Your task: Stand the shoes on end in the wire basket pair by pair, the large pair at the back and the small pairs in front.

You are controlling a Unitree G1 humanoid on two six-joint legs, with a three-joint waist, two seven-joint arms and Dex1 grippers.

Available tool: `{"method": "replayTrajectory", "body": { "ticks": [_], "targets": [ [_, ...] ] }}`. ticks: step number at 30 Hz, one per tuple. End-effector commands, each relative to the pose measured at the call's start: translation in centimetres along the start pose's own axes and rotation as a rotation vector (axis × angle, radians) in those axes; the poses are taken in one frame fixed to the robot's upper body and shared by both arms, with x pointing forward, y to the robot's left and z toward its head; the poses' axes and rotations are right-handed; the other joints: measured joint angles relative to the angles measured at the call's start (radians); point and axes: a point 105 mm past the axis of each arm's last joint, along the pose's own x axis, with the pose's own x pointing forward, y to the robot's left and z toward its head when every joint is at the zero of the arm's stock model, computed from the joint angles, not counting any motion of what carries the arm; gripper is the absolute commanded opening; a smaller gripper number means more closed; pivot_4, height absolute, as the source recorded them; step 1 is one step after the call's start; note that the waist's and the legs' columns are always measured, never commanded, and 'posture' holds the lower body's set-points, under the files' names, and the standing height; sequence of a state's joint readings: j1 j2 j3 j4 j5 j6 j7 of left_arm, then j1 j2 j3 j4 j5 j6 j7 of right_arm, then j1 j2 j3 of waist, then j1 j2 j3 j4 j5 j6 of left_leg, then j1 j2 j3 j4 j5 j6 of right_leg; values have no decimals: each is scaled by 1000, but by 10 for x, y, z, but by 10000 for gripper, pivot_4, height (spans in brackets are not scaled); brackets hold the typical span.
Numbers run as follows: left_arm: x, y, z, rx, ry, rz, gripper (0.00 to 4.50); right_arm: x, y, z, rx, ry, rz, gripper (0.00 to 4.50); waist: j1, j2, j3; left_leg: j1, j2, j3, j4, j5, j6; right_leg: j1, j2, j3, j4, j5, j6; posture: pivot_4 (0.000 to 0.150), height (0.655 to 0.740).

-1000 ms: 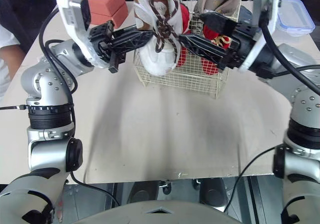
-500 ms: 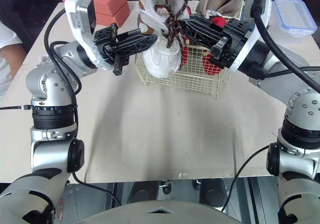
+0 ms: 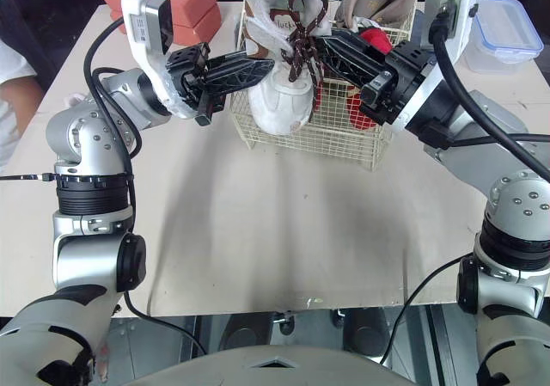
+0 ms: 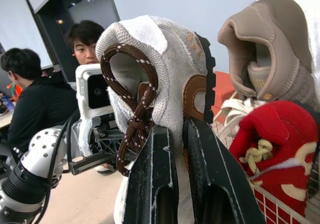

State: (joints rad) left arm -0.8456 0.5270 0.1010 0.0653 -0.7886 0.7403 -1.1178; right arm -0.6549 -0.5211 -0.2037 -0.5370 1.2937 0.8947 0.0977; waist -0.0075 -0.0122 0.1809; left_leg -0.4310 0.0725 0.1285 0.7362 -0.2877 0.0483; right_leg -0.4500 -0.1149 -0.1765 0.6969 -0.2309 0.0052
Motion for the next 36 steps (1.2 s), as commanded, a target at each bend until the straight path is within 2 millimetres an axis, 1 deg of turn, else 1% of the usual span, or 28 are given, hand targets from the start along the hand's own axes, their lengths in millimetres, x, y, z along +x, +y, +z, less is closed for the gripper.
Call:
{"method": "replayTrajectory", "body": {
  "ticks": [1, 2, 3, 4, 8, 10, 11, 14, 17, 20, 23, 28, 32, 36],
  "targets": [
    [-3, -4, 10, 66, -4, -1, 27590, -6, 1, 20, -63, -86, -23, 0, -1, 0, 0, 0, 0, 0, 0, 0, 0, 0, 0, 0, 0, 0, 0, 1500, 6860],
    [-3, -2, 11, 97, 0, 20, 31031, -8, 0, 21, -70, -88, -31, 0, 0, 0, 0, 0, 0, 0, 0, 0, 0, 0, 0, 0, 0, 0, 0, 1500, 6860],
    [-4, 0, 12, 126, -1, 38, 36774, -9, -2, 21, -78, -90, -41, 0, 0, 0, 0, 0, 0, 0, 0, 0, 0, 0, 0, 0, 0, 0, 0, 1500, 6860],
    [-5, 1, 12, 145, 5, 43, 40107, -10, -3, 22, -84, -93, -50, 0, 0, 0, 0, 0, 0, 0, 0, 0, 0, 0, 0, 0, 0, 0, 0, 1500, 6860],
    [-11, -19, 14, 169, 63, -43, 40107, -17, -8, 29, -164, -133, -107, 0, -3, 0, 0, 0, 0, 0, -1, 0, 0, 0, 0, 0, 0, 0, 0, 1500, 6860],
    [-11, -28, 15, 187, 96, -69, 40107, -22, -9, 28, -248, -136, -126, 0, -2, 0, 0, 0, 0, 0, -1, 0, 0, 0, 0, 0, -1, 0, 0, 1500, 6860],
    [-11, -32, 16, 199, 112, -80, 40107, -25, -8, 25, -305, -124, -132, 0, 0, 0, 0, 0, 0, 0, -1, 0, 0, -1, 0, 0, -1, 0, 0, 1500, 6860],
    [-8, -42, 23, 221, 134, -91, 40107, -37, -15, 15, -462, -81, -183, 0, 7, 0, 0, 0, 0, 0, -2, 0, 0, 0, 0, 0, -1, 0, 0, 1500, 6860],
    [-5, -48, 23, 221, 166, -93, 40107, -45, -22, 3, -531, -46, -204, 0, 8, 0, 0, 0, 0, 0, -1, 0, 0, 0, 0, 1, -1, -2, 4, 1500, 6860],
    [-6, -49, 18, 202, 214, -69, 40107, -49, -25, -10, -541, -48, -223, 0, 6, 0, 0, 1, 0, 0, -1, 0, 0, 0, 0, 1, -1, -3, 4, 1500, 6860],
    [-10, -47, 8, 174, 277, -31, 40107, -52, -25, -28, -565, -28, -219, 0, 4, 0, 0, 1, 1, 0, -1, 0, 0, 0, 1, 1, 0, -3, 4, 1500, 6860],
    [-15, -43, -2, 149, 324, 20, 40107, -68, -38, -55, -590, 33, -264, 0, 7, 0, 0, 1, 1, 0, -1, 0, 0, 0, 0, 1, -1, -3, 4, 1500, 6860],
    [-17, -38, -6, 162, 352, 63, 40107, -77, -50, -63, -576, 38, -319, 0, 10, 0, 0, 1, 1, 0, 0, 0, 0, 0, 1, 1, -1, -3, 4, 1500, 6860],
    [-20, -29, -8, 197, 373, 131, 40107, -82, -57, -69, -573, 42, -346, 0, 18, 0, 0, 1, 1, 0, 0, 0, 0, 0, 1, 1, 0, -3, 4, 1500, 6860]
  ]
}}
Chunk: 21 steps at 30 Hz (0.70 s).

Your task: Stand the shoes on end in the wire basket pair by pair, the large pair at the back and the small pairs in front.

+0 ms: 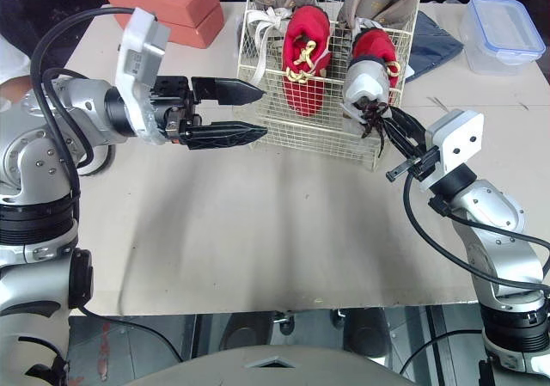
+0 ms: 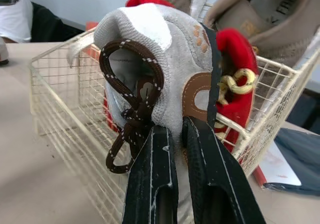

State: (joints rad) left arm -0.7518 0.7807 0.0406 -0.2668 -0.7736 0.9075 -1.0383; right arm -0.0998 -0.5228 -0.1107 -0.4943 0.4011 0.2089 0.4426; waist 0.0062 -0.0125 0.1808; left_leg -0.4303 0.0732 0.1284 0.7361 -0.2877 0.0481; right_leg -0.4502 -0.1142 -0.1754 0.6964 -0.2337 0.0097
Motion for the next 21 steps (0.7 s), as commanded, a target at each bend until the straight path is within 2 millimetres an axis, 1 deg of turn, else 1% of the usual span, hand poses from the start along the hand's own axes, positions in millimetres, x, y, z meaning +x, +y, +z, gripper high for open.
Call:
{"method": "replayTrajectory", "body": {
  "ticks": [1, 2, 4, 9, 11, 12, 15, 16, 17, 18, 19, 20, 21],
  "targets": [
    [-3, 5, 4, 74, 19, 68, 40107, -5, -7, 3, -27, -33, -34, 0, 5, 0, 0, 0, 0, 0, 0, 0, 0, 0, 0, 0, 0, 0, 0, 1500, 6860],
    [-4, 9, 1, 76, 35, 99, 40107, -6, -8, 0, -26, -26, -39, 0, 6, 0, 0, 0, 0, 0, 0, 0, 0, 0, 0, 0, 0, 0, 0, 1500, 6860],
    [-5, 9, -3, 75, 48, 108, 40107, -8, -7, -6, -19, -8, -41, 0, 7, 0, 0, 0, 0, 0, 0, 0, 0, 0, 0, 0, 0, 0, 0, 1500, 6860],
    [-4, 9, -2, 77, 41, 121, 40107, -9, -6, -10, -5, 4, -34, 0, 8, 0, 0, 0, 0, 0, 1, 0, 0, 0, 0, 0, 0, 0, 0, 1500, 6860],
    [-4, 10, -2, 82, 41, 126, 41299, -10, -5, -8, 14, -2, -22, 6635, 8, 0, 0, 0, 0, 0, 1, 0, 0, 1, 0, 0, 0, 0, 0, 1500, 6860],
    [-4, 11, -2, 83, 41, 126, 41299, -10, -3, -4, 31, -14, 5, 8883, 8, 0, 0, 0, 0, 0, 1, 0, 0, 1, 0, 0, 0, 0, 0, 1500, 6860],
    [-4, 9, -3, 82, 42, 117, 41299, -12, -4, 5, 56, -20, 47, 22384, 7, 0, 0, 0, 0, 0, 1, 0, 0, 0, 0, 0, 1, 0, 0, 1500, 6860],
    [-4, 9, -3, 82, 42, 113, 41299, -15, -6, 6, 54, 2, 71, 30425, 7, 0, 0, 0, 0, 0, 1, 0, 0, 0, 0, 0, 1, 0, 0, 1500, 6860],
    [-5, 8, -3, 84, 41, 110, 41299, -19, -6, 7, 51, 27, 99, 34443, 7, 0, 0, 0, 0, 0, 1, 0, 0, 0, 0, 0, 1, 0, 0, 1500, 6860],
    [-5, 8, -2, 91, 36, 108, 41299, -22, -7, 9, 50, 51, 125, 36939, 8, 0, 0, 0, 0, 0, 1, 0, 0, 0, 0, 0, 1, 0, 0, 1500, 6860],
    [-6, 8, -1, 101, 26, 109, 41299, -26, -8, 11, 48, 71, 149, 41631, 9, 0, 0, 0, 0, 0, 1, 0, 0, 0, 0, 0, 1, 0, 0, 1500, 6860],
    [-8, 9, 1, 107, 15, 112, 41299, -28, -9, 14, 51, 85, 166, 44526, 9, 0, 0, 0, 0, -1, 1, 0, 0, 0, 0, 0, 0, 0, 0, 1500, 6860],
    [-11, 11, 2, 102, -2, 125, 41299, -31, -10, 19, 51, 95, 188, 44526, 9, 0, 0, 0, 0, -1, 1, 0, 0, 0, 0, 0, 0, 0, 0, 1500, 6860]
  ]
}}
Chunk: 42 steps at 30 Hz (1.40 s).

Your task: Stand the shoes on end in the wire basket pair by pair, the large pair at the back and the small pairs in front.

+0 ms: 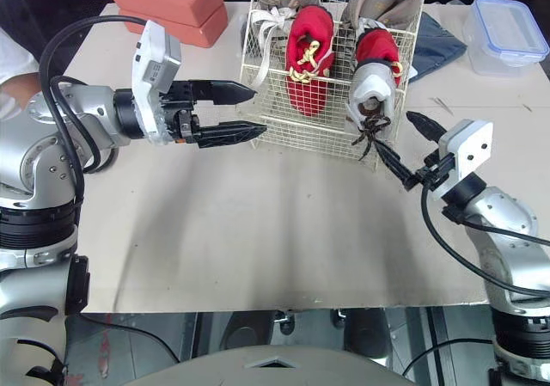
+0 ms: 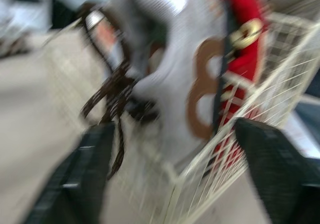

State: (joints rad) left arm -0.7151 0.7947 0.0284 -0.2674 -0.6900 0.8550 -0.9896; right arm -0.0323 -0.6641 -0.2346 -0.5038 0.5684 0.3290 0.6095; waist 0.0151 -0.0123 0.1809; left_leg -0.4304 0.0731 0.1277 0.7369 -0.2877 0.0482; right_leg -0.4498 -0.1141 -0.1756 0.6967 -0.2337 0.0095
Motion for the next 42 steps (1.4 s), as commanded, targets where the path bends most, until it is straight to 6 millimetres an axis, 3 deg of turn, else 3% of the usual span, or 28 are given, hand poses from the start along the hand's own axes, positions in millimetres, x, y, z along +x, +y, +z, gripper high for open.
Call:
{"method": "replayTrajectory", "body": {
  "ticks": [1, 5, 9, 13, 16, 25, 32, 36, 42],
  "targets": [
    [-11, 2, 15, 54, -70, 27, 41299, -11, 1, 29, -23, -21, 73, 44526, 0, 0, 0, 0, 0, 0, 0, 0, 0, 0, 0, 0, 0, 0, 0, 1500, 6860],
    [-38, 30, 11, 42, -146, 211, 41299, -6, 13, 67, -24, -88, 197, 44526, -8, 0, 0, 1, 0, 0, 0, 0, 0, 0, 1, 1, 0, 0, 0, 1500, 6860],
    [-70, 65, 0, 11, -245, 459, 41299, 12, 30, 94, -6, -162, 275, 44526, -5, -1, 0, 2, 0, -2, -1, 0, 0, 0, 4, 2, 0, 0, 0, 1500, 6860],
    [-104, 87, -18, -16, -305, 676, 41299, 29, 52, 104, -39, -164, 389, 44526, -1, -2, 0, 1, 0, -2, 0, 0, 0, 0, 3, 3, -1, 2, -4, 1500, 6860],
    [-143, 105, -38, -31, -294, 883, 41299, 48, 65, 100, -52, -144, 447, 44526, -2, -3, -1, 0, 0, -2, 0, 0, 0, 0, 2, 2, -1, 3, -4, 1500, 6860],
    [-222, 107, -89, -96, -235, 1184, 41299, 77, 81, 81, -175, -86, 490, 44526, -4, -5, -2, -1, 0, -3, 0, 0, 0, 0, 1, -1, -1, 3, -4, 1500, 6860],
    [-269, 104, -102, -124, -266, 1331, 41299, 79, 86, 88, -164, -123, 509, 44526, -3, -7, -3, -1, 0, -3, 0, 0, 0, -1, 1, -2, -1, 3, -4, 1500, 6860],
    [-274, 105, -112, -161, -247, 1346, 41299, 79, 87, 89, -152, -134, 511, 44526, -2, -7, -3, -1, 0, -4, 0, 0, 0, -1, 1, -2, -1, 3, -4, 1500, 6860],
    [-258, 114, -155, -366, -124, 1290, 41299, 80, 89, 91, -145, -147, 515, 44526, -3, -8, -3, -1, 0, -3, 0, 0, 0, -1, 1, -3, 0, 3, -4, 1500, 6860]
  ]
}}
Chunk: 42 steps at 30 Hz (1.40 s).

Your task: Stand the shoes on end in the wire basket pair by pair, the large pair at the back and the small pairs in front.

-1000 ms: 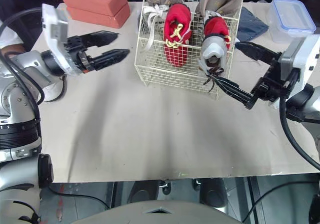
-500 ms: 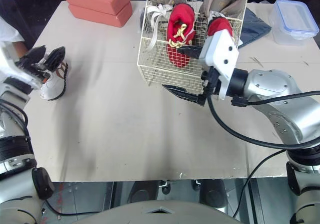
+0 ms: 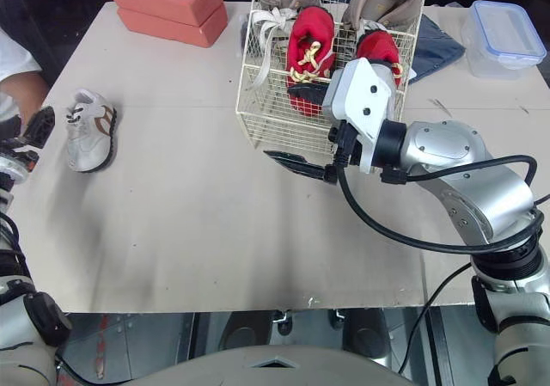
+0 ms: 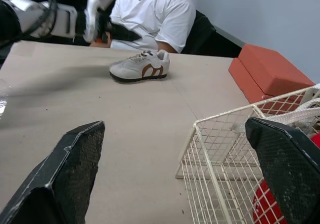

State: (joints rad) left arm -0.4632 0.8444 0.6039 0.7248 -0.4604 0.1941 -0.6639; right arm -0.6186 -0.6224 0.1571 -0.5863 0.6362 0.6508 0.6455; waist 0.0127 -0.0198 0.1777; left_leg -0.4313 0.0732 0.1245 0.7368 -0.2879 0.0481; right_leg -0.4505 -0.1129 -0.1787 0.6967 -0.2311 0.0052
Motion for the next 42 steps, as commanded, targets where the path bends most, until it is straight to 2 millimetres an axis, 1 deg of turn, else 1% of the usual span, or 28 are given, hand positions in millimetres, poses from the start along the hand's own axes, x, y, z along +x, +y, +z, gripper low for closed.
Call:
{"method": "replayTrajectory", "body": {
  "ticks": [1, 3, 7, 10, 11, 12, 13, 15, 17, 18, 19, 21, 23, 25, 26, 29, 31, 33, 35, 37, 40, 42],
  "targets": [
    [6, 6, -7, -21, 81, 3, 41299, -2, -1, 14, -54, -41, -13, 44526, -1, 0, 0, 0, 0, 0, 0, 0, 0, 0, 0, 0, 0, 0, 0, 1500, 6860],
    [8, 12, -13, -56, 120, 19, 41299, -1, -2, 15, -61, -40, -13, 44526, -2, -3, -1, 0, 0, 1, 0, 0, 0, -1, 1, 0, 0, 0, 0, 1500, 6860],
    [8, 17, -22, -190, 167, 43, 41299, 0, -3, 16, -69, -41, -17, 44526, -13, -4, -1, -1, 0, 2, 0, 0, 0, -2, 1, 1, 0, 0, 0, 1500, 6860],
    [10, 15, -21, -203, 176, 20, 33282, 0, -4, 17, -76, -44, -23, 45000, -24, -4, -1, 0, 0, 2, 0, 0, 0, -2, 1, 1, 1, 0, 0, 1500, 6860],
    [10, 13, -20, -203, 172, 10, 28720, 0, -5, 17, -77, -44, -26, 45000, -25, -4, -1, -1, 0, 2, 0, 0, 0, -2, 1, 1, 1, 0, 0, 1500, 6860],
    [11, 13, -18, -202, 162, 7, 22703, 0, -5, 17, -78, -44, -29, 45000, -25, -4, -1, 0, 0, 2, 0, 0, 0, -3, 1, 1, 1, 0, 0, 1500, 6860],
    [12, 12, -18, -199, 156, 3, 18066, 0, -6, 17, -78, -43, -32, 45000, -24, -4, -1, -1, 0, 2, 0, 0, 0, -3, 1, 1, 1, 0, 0, 1500, 6860],
    [13, 9, -16, -185, 134, -12, 9992, 0, -6, 16, -78, -42, -35, 45000, -24, -4, -1, -1, 0, 2, 0, 0, 0, -3, 0, 1, 1, 0, 0, 1500, 6860],
    [15, 5, -12, -173, 89, -36, 3943, 0, -6, 16, -77, -43, -36, 45000, -23, -4, -1, -1, 0, 2, 0, 0, 0, -3, 0, 1, 1, 0, 0, 1500, 6860],
    [16, 4, -10, -172, 70, -43, 2576, 0, -6, 16, -77, -44, -37, 45000, -24, -4, -1, -1, 0, 2, 0, 0, 0, -3, 0, 1, 1, 0, 0, 1500, 6860],
    [17, 1, -1, -154, 8, -68, 2309, -1, -6, 15, -76, -45, -37, 45000, -25, -4, -1, -1, 0, 2, 0, 0, 0, -3, 0, 1, 1, 0, 0, 1500, 6860],
    [15, -4, 23, -103, -158, -113, 2307, -1, -7, 15, -70, -48, -43, 45000, -27, -5, -1, -1, 0, 2, 0, 0, 0, -3, 0, 1, 1, 0, 0, 1500, 6860],
    [8, -17, 48, -46, -333, -183, 2304, -1, -8, 15, -51, -60, -50, 45000, -28, -6, -1, -1, 0, 2, 0, 0, 0, -3, 0, 1, 1, 0, 0, 1500, 6860],
    [-2, -42, 77, -40, -528, -288, 2302, -1, -10, 18, -6, -95, -63, 45000, -27, -6, -1, -2, 1, 2, 0, 0, 0, -3, 0, 2, 1, 0, 0, 1500, 6860],
    [-8, -58, 85, -27, -584, -351, 2302, 0, -12, 20, 19, -115, -73, 45000, -28, -6, -1, -1, 0, 2, 0, 0, 0, -3, -1, 2, 1, 0, 0, 1500, 6860],
    [-22, -106, 98, -12, -667, -492, 2302, 2, -18, 24, 86, -166, -108, 45000, -27, -6, -1, -1, -1, 2, 0, 0, 0, -2, -2, 4, 1, 1, -1, 1500, 6860],
    [-30, -146, 104, -25, -704, -595, 2302, 5, -25, 28, 145, -206, -136, 45000, -26, -6, -1, 0, -1, 1, 0, 0, 0, 0, -2, 4, 1, 1, -1, 1500, 6860],
    [-37, -176, 107, -41, -713, -674, 2302, 8, -29, 32, 201, -241, -148, 45000, -21, -7, -1, 0, -1, 0, 1, 0, 0, 1, -2, 3, 1, 1, -1, 1500, 6860],
    [-40, -198, 110, -81, -731, -714, 2302, 11, -31, 37, 262, -280, -146, 45000, -23, -6, -1, 0, -1, -1, 1, 0, 0, 2, -1, 2, 2, 1, -1, 1500, 6860],
    [-44, -227, 107, -54, -720, -794, 2302, 15, -31, 42, 325, -316, -127, 45000, -25, -6, -1, 1, -1, -1, 1, 0, 0, 2, -1, 2, 1, 1, -1, 1500, 6860],
    [-50, -265, 101, -64, -707, -885, 2302, 21, -29, 45, 405, -353, -105, 45000, -25, -6, -1, 1, -1, -1, 1, 0, 0, 2, 0, 3, 1, 1, -1, 1500, 6860],
    [-51, -282, 97, -95, -694, -918, 2302, 25, -30, 43, 438, -356, -111, 45000, -25, -6, -1, 1, -1, -1, 1, 0, 0, 1, 0, 2, 1, 1, -1, 1500, 6860]
  ]
}}
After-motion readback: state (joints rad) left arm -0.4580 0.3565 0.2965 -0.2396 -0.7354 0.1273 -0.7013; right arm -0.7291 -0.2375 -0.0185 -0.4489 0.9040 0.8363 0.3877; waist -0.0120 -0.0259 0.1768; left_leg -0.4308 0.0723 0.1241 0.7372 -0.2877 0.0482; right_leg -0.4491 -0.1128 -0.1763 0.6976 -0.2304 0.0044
